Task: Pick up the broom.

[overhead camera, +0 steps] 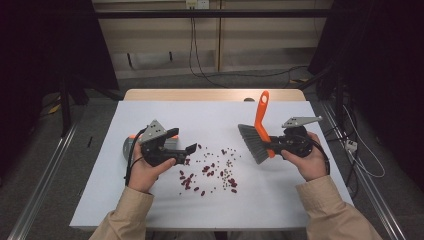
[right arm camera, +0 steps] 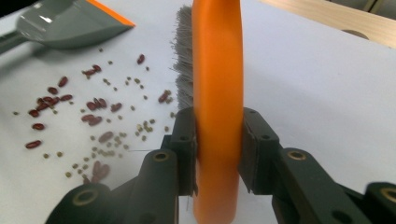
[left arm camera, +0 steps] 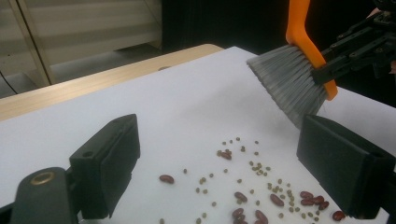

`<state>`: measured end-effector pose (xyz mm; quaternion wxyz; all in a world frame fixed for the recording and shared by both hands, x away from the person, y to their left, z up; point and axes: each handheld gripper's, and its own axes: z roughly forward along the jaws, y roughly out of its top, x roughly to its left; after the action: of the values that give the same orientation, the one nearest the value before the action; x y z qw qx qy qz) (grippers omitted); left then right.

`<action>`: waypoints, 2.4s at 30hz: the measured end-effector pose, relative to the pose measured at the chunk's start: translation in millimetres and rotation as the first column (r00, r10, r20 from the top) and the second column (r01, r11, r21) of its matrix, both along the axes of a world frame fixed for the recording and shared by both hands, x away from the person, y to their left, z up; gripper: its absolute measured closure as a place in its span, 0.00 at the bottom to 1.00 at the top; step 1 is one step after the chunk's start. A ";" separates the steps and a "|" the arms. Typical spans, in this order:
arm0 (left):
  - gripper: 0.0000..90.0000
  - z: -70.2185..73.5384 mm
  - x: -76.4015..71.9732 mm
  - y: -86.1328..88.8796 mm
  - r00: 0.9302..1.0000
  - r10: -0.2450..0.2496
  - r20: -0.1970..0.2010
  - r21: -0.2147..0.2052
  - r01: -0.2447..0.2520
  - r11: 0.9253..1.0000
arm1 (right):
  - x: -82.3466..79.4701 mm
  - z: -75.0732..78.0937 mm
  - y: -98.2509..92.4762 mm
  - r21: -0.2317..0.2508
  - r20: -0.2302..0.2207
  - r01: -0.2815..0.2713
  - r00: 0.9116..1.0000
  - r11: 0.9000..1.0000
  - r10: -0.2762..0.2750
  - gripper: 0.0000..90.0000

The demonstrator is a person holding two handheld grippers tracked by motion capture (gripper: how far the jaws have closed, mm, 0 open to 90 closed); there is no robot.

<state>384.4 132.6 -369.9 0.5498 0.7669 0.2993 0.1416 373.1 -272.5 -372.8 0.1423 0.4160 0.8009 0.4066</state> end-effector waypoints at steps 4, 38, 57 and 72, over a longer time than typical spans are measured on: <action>0.15 -0.7 0.0 8.2 1.000 0.017 0.002 0.001 -0.017 1.000 | 1.0 -0.8 -2.8 -0.018 -0.018 0.014 1.000 1.000 -0.015 0.78; 0.15 -7.3 0.2 32.6 0.997 0.074 0.003 -0.002 -0.074 0.997 | 29.9 -35.4 29.4 -0.067 -0.028 0.061 0.998 0.996 -0.063 0.76; 0.14 -9.3 -1.0 39.1 0.997 0.081 0.007 0.010 -0.081 0.997 | 26.3 -53.7 50.9 -0.073 0.081 0.140 0.988 0.988 -0.134 0.79; 0.13 -9.3 -4.0 45.9 0.997 0.079 0.011 -0.005 -0.079 0.997 | 15.3 -58.4 89.9 -0.147 0.156 0.092 0.985 0.985 -0.069 0.78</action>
<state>380.4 178.4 -379.2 0.5474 0.7523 0.3265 0.1670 388.4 -182.6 -431.2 0.2505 0.4041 0.7993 0.3675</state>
